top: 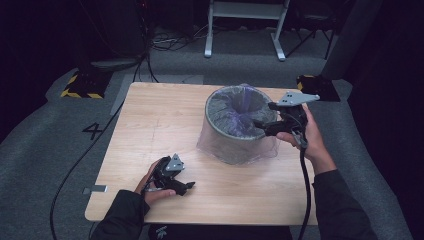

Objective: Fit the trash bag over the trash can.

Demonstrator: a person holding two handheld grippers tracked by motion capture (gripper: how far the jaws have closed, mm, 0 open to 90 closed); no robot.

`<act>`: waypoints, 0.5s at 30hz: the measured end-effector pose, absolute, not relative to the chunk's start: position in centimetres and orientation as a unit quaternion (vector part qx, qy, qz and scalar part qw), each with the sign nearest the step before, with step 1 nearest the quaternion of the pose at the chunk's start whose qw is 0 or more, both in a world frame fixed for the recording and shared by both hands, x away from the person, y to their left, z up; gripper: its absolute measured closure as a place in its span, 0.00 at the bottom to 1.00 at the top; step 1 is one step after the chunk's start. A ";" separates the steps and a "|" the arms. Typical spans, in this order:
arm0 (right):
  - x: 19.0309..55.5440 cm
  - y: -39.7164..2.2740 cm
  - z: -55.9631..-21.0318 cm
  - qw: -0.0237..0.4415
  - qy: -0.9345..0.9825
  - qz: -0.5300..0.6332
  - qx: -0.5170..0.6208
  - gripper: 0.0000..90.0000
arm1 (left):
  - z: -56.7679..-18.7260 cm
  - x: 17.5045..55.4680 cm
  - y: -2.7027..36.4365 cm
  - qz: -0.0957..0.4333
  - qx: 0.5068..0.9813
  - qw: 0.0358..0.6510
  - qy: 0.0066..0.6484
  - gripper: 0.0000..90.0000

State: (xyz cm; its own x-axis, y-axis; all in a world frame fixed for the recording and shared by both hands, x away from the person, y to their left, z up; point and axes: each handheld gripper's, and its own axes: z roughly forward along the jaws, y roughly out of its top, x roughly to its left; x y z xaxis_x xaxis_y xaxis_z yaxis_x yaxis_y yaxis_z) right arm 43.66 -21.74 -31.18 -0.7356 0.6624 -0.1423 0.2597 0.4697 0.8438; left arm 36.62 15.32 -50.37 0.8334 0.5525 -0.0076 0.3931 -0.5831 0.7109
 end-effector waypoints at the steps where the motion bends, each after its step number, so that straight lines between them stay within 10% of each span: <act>1: 43.4 -22.0 -31.2 0.236 0.824 0.432 0.279 0.20 | -50.4 36.6 15.3 0.108 0.883 0.370 0.268 0.16; 15: 38.7 -25.3 -33.1 0.258 0.824 0.433 0.258 0.20 | -50.4 36.6 15.3 0.108 0.883 0.370 0.268 0.16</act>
State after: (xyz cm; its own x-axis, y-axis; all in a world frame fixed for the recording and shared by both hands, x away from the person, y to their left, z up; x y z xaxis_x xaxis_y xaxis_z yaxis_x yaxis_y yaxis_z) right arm 38.67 -25.31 -33.06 -0.7342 0.6480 -0.2025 0.2012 0.4925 0.8467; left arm 36.62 15.31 -50.37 0.8332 0.5530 -0.0079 0.3934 -0.5826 0.7112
